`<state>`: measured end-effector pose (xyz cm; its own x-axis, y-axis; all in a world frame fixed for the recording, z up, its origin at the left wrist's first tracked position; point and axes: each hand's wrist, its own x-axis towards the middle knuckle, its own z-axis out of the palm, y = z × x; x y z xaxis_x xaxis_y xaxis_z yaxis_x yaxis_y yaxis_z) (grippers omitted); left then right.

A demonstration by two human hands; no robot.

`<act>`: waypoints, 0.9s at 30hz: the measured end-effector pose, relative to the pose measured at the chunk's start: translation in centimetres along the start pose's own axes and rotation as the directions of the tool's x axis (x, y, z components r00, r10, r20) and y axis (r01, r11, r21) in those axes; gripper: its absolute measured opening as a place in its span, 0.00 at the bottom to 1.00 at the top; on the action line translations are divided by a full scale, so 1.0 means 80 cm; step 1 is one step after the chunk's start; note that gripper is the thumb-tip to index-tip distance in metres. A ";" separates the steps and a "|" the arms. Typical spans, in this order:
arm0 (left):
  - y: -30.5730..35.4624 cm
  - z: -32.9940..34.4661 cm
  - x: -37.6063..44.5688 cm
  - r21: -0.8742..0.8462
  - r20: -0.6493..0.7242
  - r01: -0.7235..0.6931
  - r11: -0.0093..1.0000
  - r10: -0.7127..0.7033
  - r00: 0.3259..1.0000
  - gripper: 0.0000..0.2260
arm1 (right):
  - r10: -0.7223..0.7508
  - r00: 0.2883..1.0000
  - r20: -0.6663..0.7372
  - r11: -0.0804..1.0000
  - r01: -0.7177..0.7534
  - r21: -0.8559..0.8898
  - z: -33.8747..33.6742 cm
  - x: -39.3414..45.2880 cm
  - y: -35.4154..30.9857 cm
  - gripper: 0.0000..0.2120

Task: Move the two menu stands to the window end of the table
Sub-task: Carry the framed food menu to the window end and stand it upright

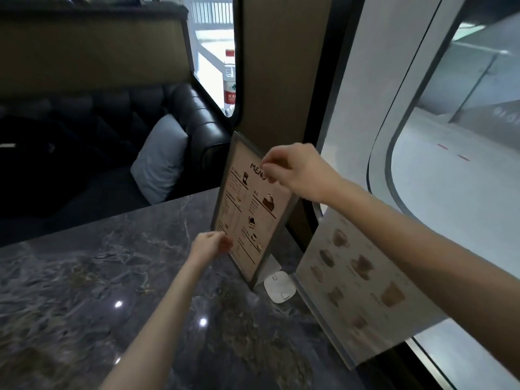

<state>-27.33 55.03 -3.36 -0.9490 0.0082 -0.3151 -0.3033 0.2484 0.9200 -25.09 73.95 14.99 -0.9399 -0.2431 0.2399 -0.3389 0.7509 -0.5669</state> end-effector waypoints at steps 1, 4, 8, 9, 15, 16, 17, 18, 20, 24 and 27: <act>-0.010 0.001 -0.003 -0.032 -0.013 0.025 0.999 -0.025 1.000 0.08 | -0.024 0.999 -0.024 0.999 0.023 -0.022 -0.006 0.005 0.001 0.09; -0.036 0.010 -0.004 -0.099 -0.055 0.096 0.990 -0.102 0.993 0.08 | -0.013 1.000 -0.023 0.996 0.011 -0.092 -0.015 0.016 0.017 0.10; -0.058 0.032 -0.001 -0.308 -0.011 0.248 0.918 -0.264 0.964 0.14 | 0.214 0.969 0.121 0.965 -0.191 -0.180 -0.012 0.025 0.044 0.16; -0.062 0.038 0.001 -0.375 0.014 0.288 0.881 -0.306 0.952 0.15 | 0.263 0.947 0.183 0.959 -0.236 -0.154 -0.010 0.027 0.049 0.16; -0.080 0.066 0.013 -0.489 0.087 0.340 0.803 -0.343 0.935 0.14 | 0.386 0.813 0.436 0.866 -0.483 0.134 -0.009 0.044 0.066 0.05; -0.084 0.068 0.013 -0.502 0.090 0.341 0.795 -0.344 0.935 0.15 | 0.389 0.812 0.436 0.862 -0.488 0.139 -0.009 0.047 0.067 0.05; -0.086 0.070 0.014 -0.524 0.099 0.341 0.781 -0.341 0.935 0.16 | 0.391 0.815 0.428 0.864 -0.485 0.134 -0.008 0.049 0.067 0.05; -0.087 0.073 0.013 -0.544 0.105 0.338 0.768 -0.337 0.936 0.16 | 0.393 0.819 0.418 0.868 -0.481 0.126 -0.006 0.052 0.067 0.04; -0.087 0.080 0.016 -0.592 0.087 0.307 0.745 -0.320 0.943 0.17 | 0.392 0.824 0.409 0.871 -0.475 0.123 -0.004 0.055 0.068 0.03; -0.082 0.095 0.022 -0.669 0.052 0.219 0.711 -0.248 0.967 0.17 | 0.352 0.849 0.394 0.887 -0.437 0.149 -0.002 0.056 0.074 0.04; -0.084 0.101 0.023 -0.664 0.067 0.238 0.709 -0.260 0.963 0.14 | 0.311 0.870 0.384 0.905 -0.395 0.161 -0.002 0.056 0.078 0.06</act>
<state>-26.37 61.19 -12.02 -0.8294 0.0080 -0.5587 -0.4976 -0.4653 0.7321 -31.38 77.63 12.63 -0.9389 -0.2135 -0.2700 0.0575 0.6762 -0.7345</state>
